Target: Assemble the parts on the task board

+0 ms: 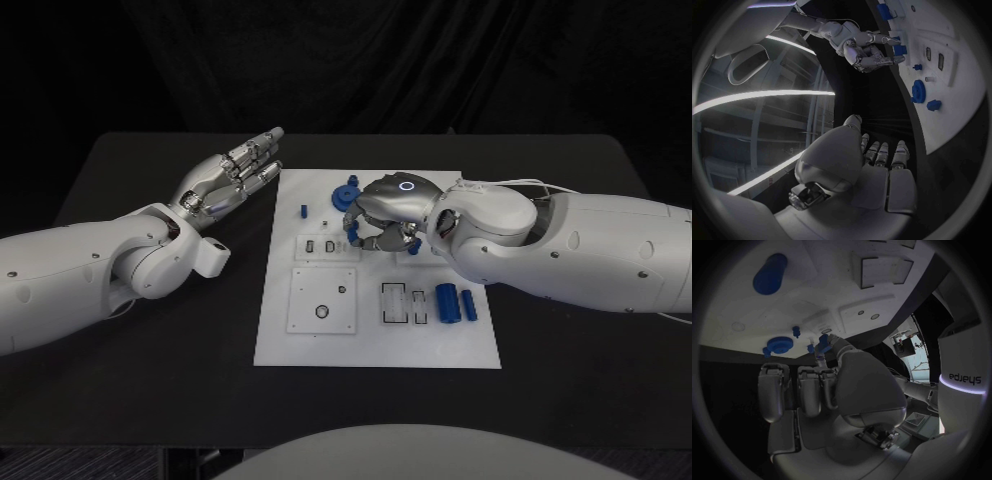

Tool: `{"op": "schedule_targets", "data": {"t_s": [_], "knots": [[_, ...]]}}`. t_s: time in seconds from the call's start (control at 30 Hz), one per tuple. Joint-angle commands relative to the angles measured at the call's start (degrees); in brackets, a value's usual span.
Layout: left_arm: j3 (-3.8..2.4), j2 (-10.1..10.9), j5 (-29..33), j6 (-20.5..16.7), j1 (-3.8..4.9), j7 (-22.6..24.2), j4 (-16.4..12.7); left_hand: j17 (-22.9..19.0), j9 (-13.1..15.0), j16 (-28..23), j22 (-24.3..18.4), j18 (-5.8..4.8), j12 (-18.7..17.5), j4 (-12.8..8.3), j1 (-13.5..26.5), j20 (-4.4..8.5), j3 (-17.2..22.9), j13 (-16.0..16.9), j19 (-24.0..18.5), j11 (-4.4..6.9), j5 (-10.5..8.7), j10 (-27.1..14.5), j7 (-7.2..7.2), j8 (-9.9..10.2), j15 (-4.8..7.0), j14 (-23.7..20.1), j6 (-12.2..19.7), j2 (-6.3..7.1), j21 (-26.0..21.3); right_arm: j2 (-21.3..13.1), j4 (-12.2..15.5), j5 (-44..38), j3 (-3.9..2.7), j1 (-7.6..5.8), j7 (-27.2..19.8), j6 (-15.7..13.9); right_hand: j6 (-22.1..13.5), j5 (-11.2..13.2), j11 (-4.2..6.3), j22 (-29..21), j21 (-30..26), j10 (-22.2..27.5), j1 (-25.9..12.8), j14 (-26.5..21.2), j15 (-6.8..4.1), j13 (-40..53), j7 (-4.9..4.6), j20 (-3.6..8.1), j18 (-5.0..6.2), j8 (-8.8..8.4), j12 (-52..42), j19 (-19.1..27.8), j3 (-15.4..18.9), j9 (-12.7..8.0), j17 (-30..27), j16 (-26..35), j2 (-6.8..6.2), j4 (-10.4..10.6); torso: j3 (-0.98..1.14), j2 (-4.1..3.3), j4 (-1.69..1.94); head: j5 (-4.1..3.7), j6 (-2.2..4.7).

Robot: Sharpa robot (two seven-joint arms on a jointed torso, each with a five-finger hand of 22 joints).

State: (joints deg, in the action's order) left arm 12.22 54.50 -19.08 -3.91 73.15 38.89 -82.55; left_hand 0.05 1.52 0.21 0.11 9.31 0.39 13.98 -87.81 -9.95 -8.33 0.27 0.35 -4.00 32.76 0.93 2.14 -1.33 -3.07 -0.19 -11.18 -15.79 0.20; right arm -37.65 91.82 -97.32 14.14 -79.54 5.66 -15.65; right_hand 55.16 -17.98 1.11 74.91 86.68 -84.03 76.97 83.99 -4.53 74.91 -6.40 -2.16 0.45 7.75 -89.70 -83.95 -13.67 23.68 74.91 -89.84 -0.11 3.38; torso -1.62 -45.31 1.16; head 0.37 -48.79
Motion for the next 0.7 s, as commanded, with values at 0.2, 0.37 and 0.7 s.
{"op": "schedule_targets", "data": {"t_s": [0.2, 0.37, 0.7], "knots": [[-0.05, -0.3, -0.1, 0.1, -0.01, 5.0, -0.1, -0.1, 0.1, -0.2, 0.0, 1.0, -0.2, 0.1, -0.5, -0.33, 0.3, 0.0, -0.2, 0.13, 0.34, -0.1, -0.36, -0.3, -0.13, 0.2, 0.0, 0.13, -0.1, 1.5, -1.4, -3.1, -0.08, 0.86, 3.8, 0.5, 3.6, -0.9, 0.13, 13.7, -0.5, -6.0, 0.2, 5.8, -0.14, 15.1, 2.62, 0.39, 0.63, 1.75, -0.3, -3.9, 0.0, 3.7, 14.2, 0.4, -0.48, -0.5, -0.12, 0.04, -0.12, 0.22, -0.26], [-0.05, -0.3, -0.1, 0.2, -0.01, 4.9, 0.0, -0.1, 0.1, -0.2, 0.0, 1.0, -0.2, 0.1, -0.5, -0.33, 0.3, 0.0, -0.2, 0.13, 0.34, -0.1, -0.36, -0.3, -0.13, 0.2, 0.0, 0.13, -0.1, 1.9, -1.8, -3.1, -0.08, 0.96, 4.2, 0.4, 3.5, -0.9, 0.1, 13.6, -0.6, -6.0, 0.2, 5.8, -0.12, 15.1, 2.58, 0.38, 0.65, 1.67, -0.3, -3.9, 0.0, 3.7, 14.1, 0.5, -0.47, -0.5, -0.06, 0.03, -0.07, 0.23, -0.3], [-0.05, -0.5, -0.1, 0.5, -0.01, 4.8, 0.1, -0.1, 0.1, -0.2, 0.0, 1.0, -0.2, 0.0, -0.5, -0.32, 0.4, 0.0, -0.2, 0.13, 0.34, -0.1, -0.44, -0.3, -0.11, 0.2, 0.0, 0.15, -0.1, 2.9, -2.2, -3.6, -0.08, 1.19, 6.1, 0.7, 3.0, -1.3, -0.02, 13.6, -0.8, -6.0, 0.1, 5.7, -0.03, 15.1, 2.41, 0.33, 0.71, 1.28, -0.3, -3.8, 0.0, 3.7, 13.9, 0.6, -0.52, -0.7, -0.06, 0.02, -0.07, 0.09, -0.55]]}}
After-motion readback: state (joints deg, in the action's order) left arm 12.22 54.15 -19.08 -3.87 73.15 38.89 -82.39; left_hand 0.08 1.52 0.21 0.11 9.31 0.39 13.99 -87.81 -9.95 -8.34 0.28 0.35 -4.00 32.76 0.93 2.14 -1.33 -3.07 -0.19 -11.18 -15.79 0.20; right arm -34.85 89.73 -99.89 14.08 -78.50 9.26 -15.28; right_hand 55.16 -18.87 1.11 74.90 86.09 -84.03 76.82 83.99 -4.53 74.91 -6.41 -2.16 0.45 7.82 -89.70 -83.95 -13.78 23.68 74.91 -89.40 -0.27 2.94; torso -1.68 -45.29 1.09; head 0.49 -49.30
